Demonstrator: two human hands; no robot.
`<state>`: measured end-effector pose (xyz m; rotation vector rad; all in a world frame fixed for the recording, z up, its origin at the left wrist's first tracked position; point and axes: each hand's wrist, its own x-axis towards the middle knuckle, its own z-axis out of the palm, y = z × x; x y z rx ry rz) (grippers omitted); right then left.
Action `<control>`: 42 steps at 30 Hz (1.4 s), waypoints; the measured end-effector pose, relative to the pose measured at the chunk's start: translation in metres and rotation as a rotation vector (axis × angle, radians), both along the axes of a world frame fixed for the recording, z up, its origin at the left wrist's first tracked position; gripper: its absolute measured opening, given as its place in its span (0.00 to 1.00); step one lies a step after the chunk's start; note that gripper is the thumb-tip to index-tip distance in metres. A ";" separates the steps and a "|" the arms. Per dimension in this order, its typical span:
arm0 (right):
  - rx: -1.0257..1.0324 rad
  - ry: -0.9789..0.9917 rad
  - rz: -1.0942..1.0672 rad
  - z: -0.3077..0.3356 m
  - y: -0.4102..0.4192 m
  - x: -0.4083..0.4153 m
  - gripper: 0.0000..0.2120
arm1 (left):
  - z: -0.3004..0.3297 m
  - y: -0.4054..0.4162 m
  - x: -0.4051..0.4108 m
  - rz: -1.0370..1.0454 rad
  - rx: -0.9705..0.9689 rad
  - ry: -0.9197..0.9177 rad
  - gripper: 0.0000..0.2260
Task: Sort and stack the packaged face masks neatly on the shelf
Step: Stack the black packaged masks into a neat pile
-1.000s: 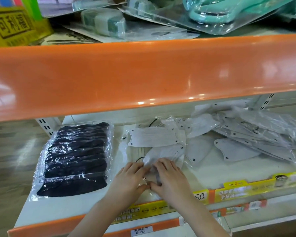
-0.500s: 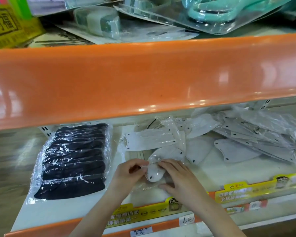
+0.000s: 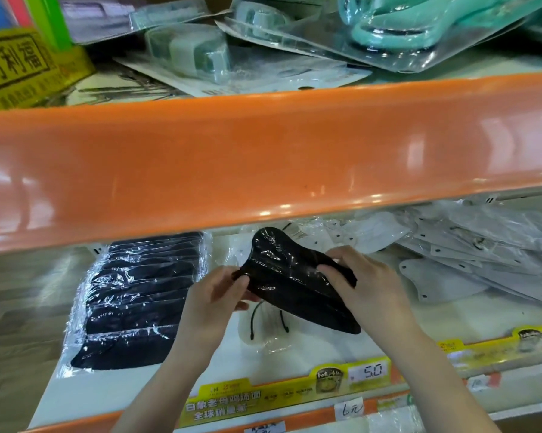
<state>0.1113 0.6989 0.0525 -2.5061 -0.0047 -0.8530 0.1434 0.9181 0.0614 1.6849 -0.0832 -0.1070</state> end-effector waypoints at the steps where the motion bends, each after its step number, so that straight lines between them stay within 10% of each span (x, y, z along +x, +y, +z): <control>1: -0.028 -0.033 -0.002 0.000 0.002 0.001 0.08 | 0.000 0.000 -0.001 0.033 -0.075 0.035 0.06; 12: -0.408 -0.019 0.245 -0.038 0.042 -0.011 0.15 | -0.017 0.032 -0.005 0.266 -0.497 0.334 0.08; 16: -0.357 -0.093 0.190 -0.044 0.049 -0.003 0.17 | -0.029 0.047 -0.007 0.193 -0.291 0.275 0.06; 20: -0.338 -0.132 0.248 -0.036 0.065 0.005 0.16 | -0.052 0.075 -0.004 0.163 0.648 -0.392 0.19; 26: -0.280 -0.191 0.345 -0.024 0.103 0.018 0.19 | -0.045 0.106 -0.007 0.089 0.948 -0.947 0.14; 34: -0.392 -0.141 0.540 -0.040 0.170 0.018 0.21 | -0.056 0.179 -0.007 0.304 1.093 -0.934 0.09; 42: -0.354 0.110 0.614 -0.074 0.194 0.012 0.24 | -0.089 0.221 -0.021 0.102 1.077 -0.804 0.07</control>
